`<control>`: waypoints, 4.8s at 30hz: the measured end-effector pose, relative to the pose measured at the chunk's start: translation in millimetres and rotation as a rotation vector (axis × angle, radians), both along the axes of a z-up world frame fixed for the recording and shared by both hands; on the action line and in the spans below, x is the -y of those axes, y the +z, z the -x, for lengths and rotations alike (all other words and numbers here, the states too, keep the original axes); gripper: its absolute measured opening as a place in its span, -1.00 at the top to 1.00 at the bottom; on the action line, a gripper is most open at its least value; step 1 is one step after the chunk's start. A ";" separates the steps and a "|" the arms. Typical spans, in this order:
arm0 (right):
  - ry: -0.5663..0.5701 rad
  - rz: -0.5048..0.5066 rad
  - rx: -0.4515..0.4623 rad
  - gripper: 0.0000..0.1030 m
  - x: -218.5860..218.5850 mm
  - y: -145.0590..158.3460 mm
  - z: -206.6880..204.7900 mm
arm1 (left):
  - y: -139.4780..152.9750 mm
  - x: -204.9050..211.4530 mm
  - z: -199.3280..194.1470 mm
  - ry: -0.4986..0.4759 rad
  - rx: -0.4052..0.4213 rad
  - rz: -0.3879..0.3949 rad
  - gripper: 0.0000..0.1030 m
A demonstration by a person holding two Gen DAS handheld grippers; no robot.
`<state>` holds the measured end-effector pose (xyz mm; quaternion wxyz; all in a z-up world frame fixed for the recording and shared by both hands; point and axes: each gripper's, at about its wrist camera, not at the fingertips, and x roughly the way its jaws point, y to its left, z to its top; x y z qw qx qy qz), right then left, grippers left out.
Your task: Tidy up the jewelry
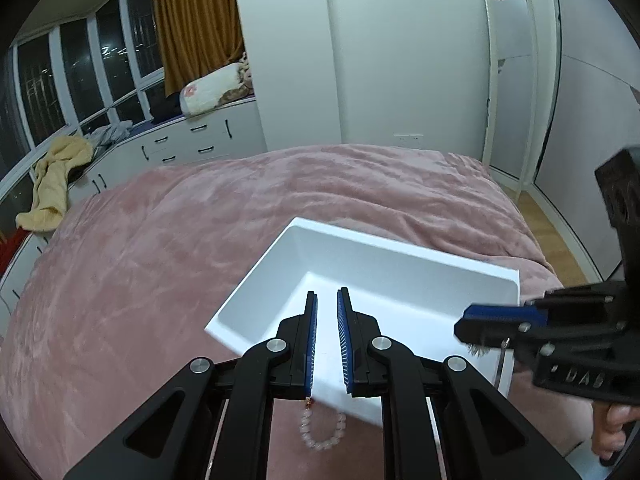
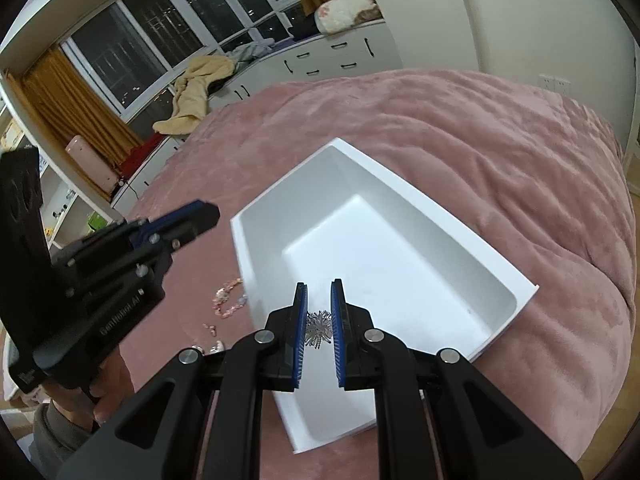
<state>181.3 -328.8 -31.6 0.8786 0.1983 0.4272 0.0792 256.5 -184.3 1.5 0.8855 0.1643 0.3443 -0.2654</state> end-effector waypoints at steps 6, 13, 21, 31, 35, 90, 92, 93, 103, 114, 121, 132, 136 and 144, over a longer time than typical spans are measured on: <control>-0.015 -0.024 -0.039 0.76 15.6 -24.4 -11.1 | -19.0 17.5 -19.1 0.009 -0.024 -0.032 0.52; -0.013 -0.028 -0.069 0.75 17.1 -47.7 -19.7 | -63.8 -13.5 -22.9 0.074 -0.081 -0.012 0.16; -0.014 -0.027 -0.039 0.19 8.3 -45.6 -23.9 | -89.2 -60.2 8.9 0.090 -0.048 0.032 -0.24; -0.012 -0.053 -0.018 0.07 5.2 -42.8 -18.0 | -168.1 -47.7 36.0 0.002 -0.107 -0.108 -0.21; -0.003 -0.062 -0.009 0.05 3.2 -41.3 -13.1 | -190.2 -30.8 22.4 -0.021 -0.191 -0.116 0.49; -0.031 -0.002 0.069 -0.52 -5.3 -9.1 54.5 | -73.6 -52.2 -4.1 0.131 -0.072 0.061 -0.54; 0.004 0.015 0.076 -0.52 -24.1 -5.9 45.3 | -77.1 -76.4 1.2 0.161 -0.065 0.058 -0.54; 0.019 0.018 0.077 -0.52 -31.5 -5.3 41.7 | -78.7 -86.1 3.7 0.172 -0.061 0.054 -0.54; 0.223 0.078 0.100 -0.52 -140.6 -0.2 -11.4 | -115.3 -208.4 35.9 0.300 -0.076 0.047 -0.54; 0.380 0.173 0.033 -0.51 -233.2 -47.7 -61.4 | -154.2 -251.7 48.5 0.346 -0.088 0.012 -0.54; 0.438 0.310 -0.010 -0.50 -263.5 -96.7 -84.5 | -187.4 -256.7 45.5 0.360 -0.104 -0.037 -0.53; 0.482 0.447 -0.071 -0.28 -281.3 -161.0 -103.1 | -210.0 -259.5 48.5 0.342 -0.144 -0.004 -0.22; 0.482 0.466 -0.082 0.42 -277.8 -161.9 -105.0 | -206.8 -255.7 50.7 0.314 -0.148 -0.011 0.11; 0.409 0.289 -0.116 0.85 -250.2 -153.4 -114.1 | -199.9 -258.4 51.8 0.295 -0.180 0.015 0.48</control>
